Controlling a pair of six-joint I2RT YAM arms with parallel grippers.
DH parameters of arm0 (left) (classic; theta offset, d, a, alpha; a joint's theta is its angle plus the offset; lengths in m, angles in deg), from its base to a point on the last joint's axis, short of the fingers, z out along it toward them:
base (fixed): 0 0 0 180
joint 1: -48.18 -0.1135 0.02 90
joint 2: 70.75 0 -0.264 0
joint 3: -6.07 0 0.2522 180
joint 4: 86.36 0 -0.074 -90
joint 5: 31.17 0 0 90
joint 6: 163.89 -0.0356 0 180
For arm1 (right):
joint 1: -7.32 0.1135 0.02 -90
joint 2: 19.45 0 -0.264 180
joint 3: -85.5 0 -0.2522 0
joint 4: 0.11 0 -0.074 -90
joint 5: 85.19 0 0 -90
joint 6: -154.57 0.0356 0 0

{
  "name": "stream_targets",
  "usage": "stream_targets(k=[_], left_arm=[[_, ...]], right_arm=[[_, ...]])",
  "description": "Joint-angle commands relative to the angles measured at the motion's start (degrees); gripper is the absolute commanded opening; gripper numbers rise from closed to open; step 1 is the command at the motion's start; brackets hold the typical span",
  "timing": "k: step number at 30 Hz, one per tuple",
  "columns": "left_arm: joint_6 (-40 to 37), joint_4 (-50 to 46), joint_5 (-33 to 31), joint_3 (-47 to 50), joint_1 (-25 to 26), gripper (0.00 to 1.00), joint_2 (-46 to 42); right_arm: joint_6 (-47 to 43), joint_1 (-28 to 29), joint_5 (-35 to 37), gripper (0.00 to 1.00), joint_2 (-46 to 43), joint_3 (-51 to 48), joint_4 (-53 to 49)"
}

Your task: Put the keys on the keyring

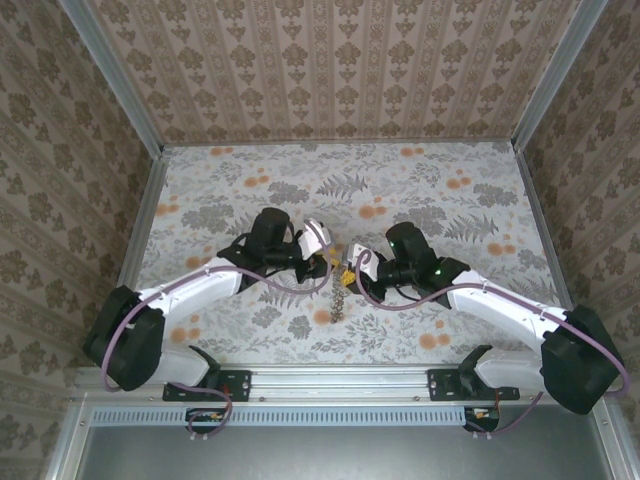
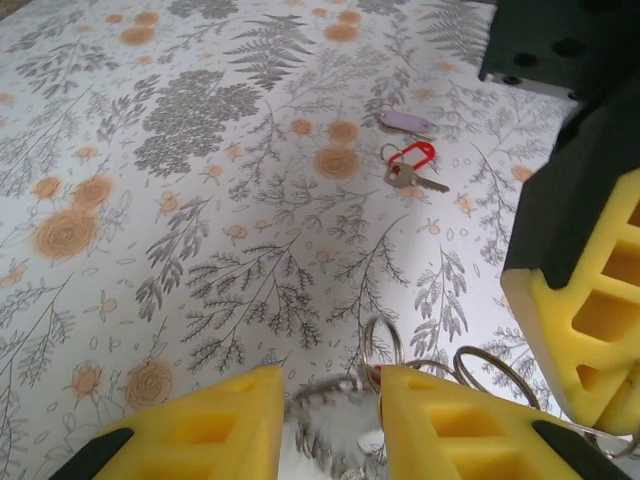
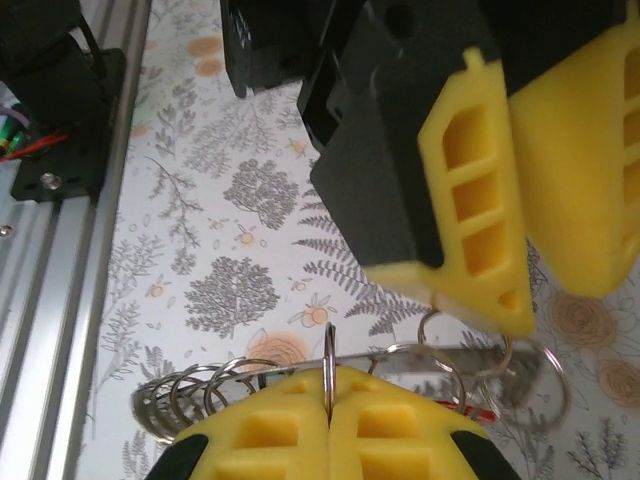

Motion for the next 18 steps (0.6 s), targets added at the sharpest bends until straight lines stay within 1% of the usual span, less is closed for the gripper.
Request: stream_targets(k=[1,3,5,7,10,12,16,18], left_arm=[[6.70,8.08,-2.85,2.98,-3.08,0.31,-2.60],[8.64,13.51,-2.64,6.88,-4.96,0.32,-5.72],[8.85,15.85,-0.12,9.71,-6.79,0.33,-9.16],[6.83,14.92,1.88,11.38,-7.51,0.34,-12.27],[3.19,10.55,6.51,11.57,-7.60,0.36,-14.46],[2.33,8.25,8.54,10.90,-7.60,0.36,-14.35],[1.51,7.22,13.45,9.14,-6.96,0.37,-12.07],[-1.36,5.38,15.11,7.95,-5.98,0.36,-10.70]], right_arm=[[-2.09,0.38,0.91,0.00,-1.56,-1.07,1.67],[-2.12,0.38,1.02,0.00,-1.29,-0.91,1.69],[-2.08,0.38,1.02,0.00,-0.93,-0.77,1.78],[-1.94,0.42,1.06,0.00,-0.58,-0.80,2.43],[-1.99,0.38,1.07,0.00,0.00,-0.46,2.84],[-2.00,0.38,1.11,0.00,0.58,0.26,2.67],[-2.51,0.38,0.87,0.00,1.61,1.44,2.54],[-2.72,0.38,0.58,0.00,1.89,1.81,2.71]])
